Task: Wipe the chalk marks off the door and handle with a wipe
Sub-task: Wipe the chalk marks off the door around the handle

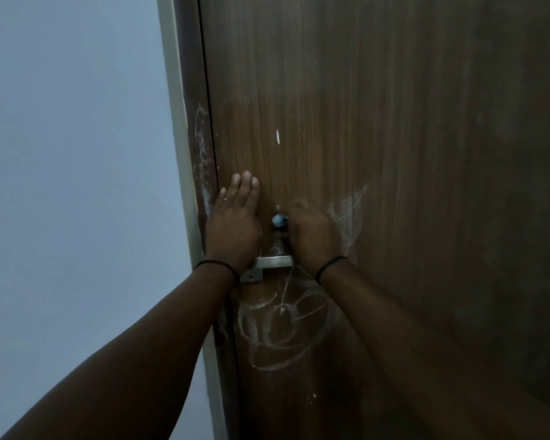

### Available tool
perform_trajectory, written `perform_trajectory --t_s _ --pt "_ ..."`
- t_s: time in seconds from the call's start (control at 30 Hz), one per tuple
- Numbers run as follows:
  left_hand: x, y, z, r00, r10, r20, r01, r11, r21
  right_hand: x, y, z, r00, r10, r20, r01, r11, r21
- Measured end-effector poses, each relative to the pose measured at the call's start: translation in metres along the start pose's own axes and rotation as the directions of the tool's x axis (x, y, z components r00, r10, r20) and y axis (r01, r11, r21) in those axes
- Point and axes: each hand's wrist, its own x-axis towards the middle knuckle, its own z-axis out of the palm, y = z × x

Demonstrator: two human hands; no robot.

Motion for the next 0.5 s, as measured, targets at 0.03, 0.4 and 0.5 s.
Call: perform_trajectory --t_s 0.03,0.4,0.5 --pt "0.000 -0.001 0.000 1.000 0.011 -0.002 -0.011 1.000 0.008 -0.003 0.009 -0.002 1.000 0.001 0.008 0.000 0.999 -0.034" --pt "-0.002 0.010 0.009 0.999 -0.030 -0.040 0.029 0.999 -0.023 -0.011 0.030 -0.012 0.991 -0.114 0.074 0.123 0.984 -0.132" --pt "-0.003 0.009 0.008 0.999 -0.029 -0.044 0.028 0.999 -0.022 0.001 0.050 -0.036 0.982 0.114 -0.148 -0.126 0.989 -0.072"
